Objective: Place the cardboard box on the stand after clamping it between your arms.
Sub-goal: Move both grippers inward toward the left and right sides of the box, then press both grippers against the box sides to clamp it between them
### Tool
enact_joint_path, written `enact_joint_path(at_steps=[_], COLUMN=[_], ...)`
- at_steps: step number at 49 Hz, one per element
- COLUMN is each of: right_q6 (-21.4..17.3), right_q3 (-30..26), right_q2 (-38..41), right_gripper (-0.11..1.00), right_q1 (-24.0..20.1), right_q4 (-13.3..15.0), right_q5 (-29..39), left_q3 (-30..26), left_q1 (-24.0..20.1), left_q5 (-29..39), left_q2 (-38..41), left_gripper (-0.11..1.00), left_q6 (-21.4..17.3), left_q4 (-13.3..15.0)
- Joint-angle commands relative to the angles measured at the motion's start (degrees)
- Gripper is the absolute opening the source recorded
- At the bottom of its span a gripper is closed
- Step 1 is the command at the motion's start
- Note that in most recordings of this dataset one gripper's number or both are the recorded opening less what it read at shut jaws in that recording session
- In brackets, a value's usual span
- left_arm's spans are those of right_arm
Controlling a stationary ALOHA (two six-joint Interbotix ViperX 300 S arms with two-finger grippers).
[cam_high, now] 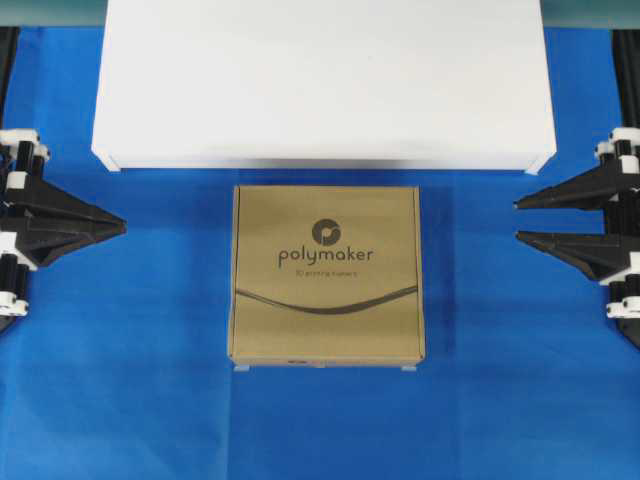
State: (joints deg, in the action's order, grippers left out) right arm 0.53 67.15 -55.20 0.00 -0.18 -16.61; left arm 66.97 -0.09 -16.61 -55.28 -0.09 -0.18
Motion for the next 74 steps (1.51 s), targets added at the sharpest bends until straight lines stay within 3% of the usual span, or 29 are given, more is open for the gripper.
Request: enact_joint_path(at_steps=[1, 4, 9, 27, 47, 56, 60, 70, 74], right_q6=[-0.62, -0.97, -1.41, -2.02, -1.93, -1.85, -1.93, -1.93, -1.49], right_q3=[-0.62, -0.70, -2.20, -9.67, -13.36, -15.03, -15.56, -15.91, -15.91], right_q2=[0.70, 1.23, 2.29, 10.11, 20.74, 23.73, 24.70, 28.48, 30.06], right_gripper=[0.14, 0.17, 0.07, 0.05, 0.07, 0.18, 0.31, 0.88, 0.99], right_q1=[0.70, 1.14, 1.76, 3.25, 3.52, 3.60, 3.60, 3.60, 3.60], right_q4=[-0.09, -1.14, -2.29, -2.29, -2.02, -1.76, -1.76, -1.58, -1.32], right_q5=[-0.26, 2.02, 8.35, 33.93, 48.25, 51.77, 52.29, 55.63, 55.99], left_q3=[-1.14, -1.85, -3.25, -8.88, -13.62, -15.29, -15.38, -14.33, -14.24], left_q1=[-0.35, -0.35, -0.35, -0.97, -1.32, -1.41, -1.41, -1.67, -1.67], left_q5=[1.05, 2.64, 5.54, 23.91, 36.56, 40.52, 40.52, 39.02, 37.53], left_q2=[2.37, 3.60, 5.54, 12.04, 21.80, 25.05, 25.75, 27.95, 28.92], left_gripper=[0.05, 0.08, 0.00, 0.00, 0.00, 0.01, 0.12, 0.71, 0.87], left_q6=[1.32, 1.85, 2.02, 1.05, 1.05, 0.88, 0.88, 2.11, 1.85], left_q4=[-2.46, -2.37, -2.46, -2.46, -2.55, -2.90, -2.90, -2.90, -2.90])
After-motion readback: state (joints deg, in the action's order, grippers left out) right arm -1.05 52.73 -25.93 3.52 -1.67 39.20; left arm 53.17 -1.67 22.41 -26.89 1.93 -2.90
